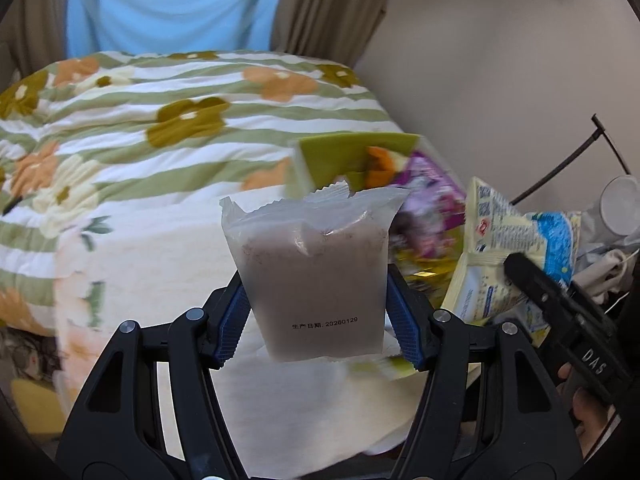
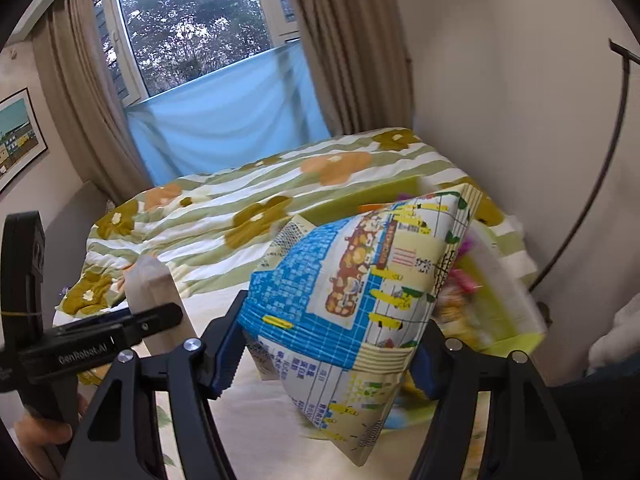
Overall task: Organize snacks
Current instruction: 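Lift both packets and carry them over the yellow box, then open both tools to drop the packets into the yellow box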
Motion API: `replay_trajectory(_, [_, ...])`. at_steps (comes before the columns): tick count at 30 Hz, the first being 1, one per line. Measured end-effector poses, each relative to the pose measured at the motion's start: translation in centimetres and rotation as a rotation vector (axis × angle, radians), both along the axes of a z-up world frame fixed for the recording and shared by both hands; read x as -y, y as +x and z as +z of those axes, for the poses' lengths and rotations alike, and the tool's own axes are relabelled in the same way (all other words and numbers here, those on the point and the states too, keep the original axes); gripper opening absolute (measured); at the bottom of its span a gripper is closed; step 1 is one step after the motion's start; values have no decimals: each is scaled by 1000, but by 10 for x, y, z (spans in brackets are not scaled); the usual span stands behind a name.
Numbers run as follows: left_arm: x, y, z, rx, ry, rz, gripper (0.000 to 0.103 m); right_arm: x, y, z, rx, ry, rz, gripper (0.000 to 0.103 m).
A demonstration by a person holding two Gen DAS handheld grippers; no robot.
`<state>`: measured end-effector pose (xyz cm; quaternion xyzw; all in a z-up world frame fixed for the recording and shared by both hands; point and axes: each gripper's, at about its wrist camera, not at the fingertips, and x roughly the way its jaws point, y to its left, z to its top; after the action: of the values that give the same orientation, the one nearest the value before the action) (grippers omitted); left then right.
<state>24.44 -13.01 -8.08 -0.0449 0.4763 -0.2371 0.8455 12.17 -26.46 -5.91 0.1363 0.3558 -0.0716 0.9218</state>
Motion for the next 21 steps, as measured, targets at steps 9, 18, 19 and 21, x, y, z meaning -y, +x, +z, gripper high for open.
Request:
replay_trajectory(9, [118, -5, -16, -52, -5, -25, 60, 89, -21, 3, -7, -8, 18, 64])
replay_trajectory(18, [135, -13, -27, -33, 101, 52, 102, 117, -16, -6, -42, 24, 77, 64])
replay_trajectory(19, [129, -14, -27, -35, 102, 65, 102, 119, -16, -7, -43, 26, 89, 64])
replay_trajectory(21, [113, -16, -28, -43, 103, 94, 102, 117, -15, -7, -42, 34, 121, 64])
